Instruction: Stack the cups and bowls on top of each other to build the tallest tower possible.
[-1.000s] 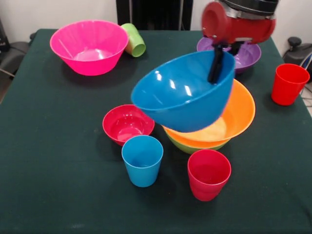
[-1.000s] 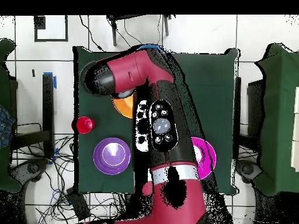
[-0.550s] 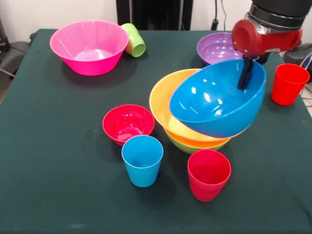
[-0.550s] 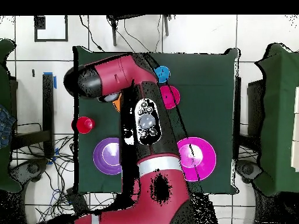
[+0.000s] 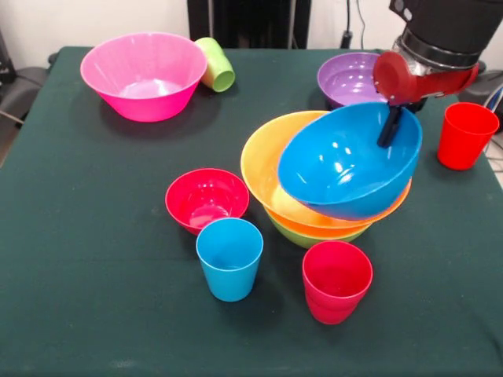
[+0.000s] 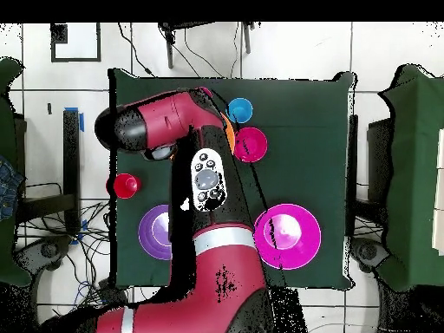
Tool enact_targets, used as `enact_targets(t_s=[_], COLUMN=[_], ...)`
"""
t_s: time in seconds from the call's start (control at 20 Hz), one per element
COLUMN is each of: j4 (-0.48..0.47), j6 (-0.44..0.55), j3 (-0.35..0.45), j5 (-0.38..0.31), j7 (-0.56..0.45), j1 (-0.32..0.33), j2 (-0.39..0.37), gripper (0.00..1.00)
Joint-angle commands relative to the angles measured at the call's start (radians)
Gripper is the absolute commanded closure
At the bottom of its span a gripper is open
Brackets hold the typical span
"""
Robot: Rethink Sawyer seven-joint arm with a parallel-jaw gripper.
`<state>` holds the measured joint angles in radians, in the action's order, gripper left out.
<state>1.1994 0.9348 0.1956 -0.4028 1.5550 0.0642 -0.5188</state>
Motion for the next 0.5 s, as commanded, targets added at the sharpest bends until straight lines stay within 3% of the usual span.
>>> enact_targets(t_s=[0.05, 0.5], j4=[-0.002, 0.0], j6=[0.138, 0.144], j3=[-0.039, -0.074], j5=[0.025, 0.038], j7=[0.158, 0.143], j1=[-0.022, -0.04], j2=[0.031, 0.042], gripper=[1.0, 1.0])
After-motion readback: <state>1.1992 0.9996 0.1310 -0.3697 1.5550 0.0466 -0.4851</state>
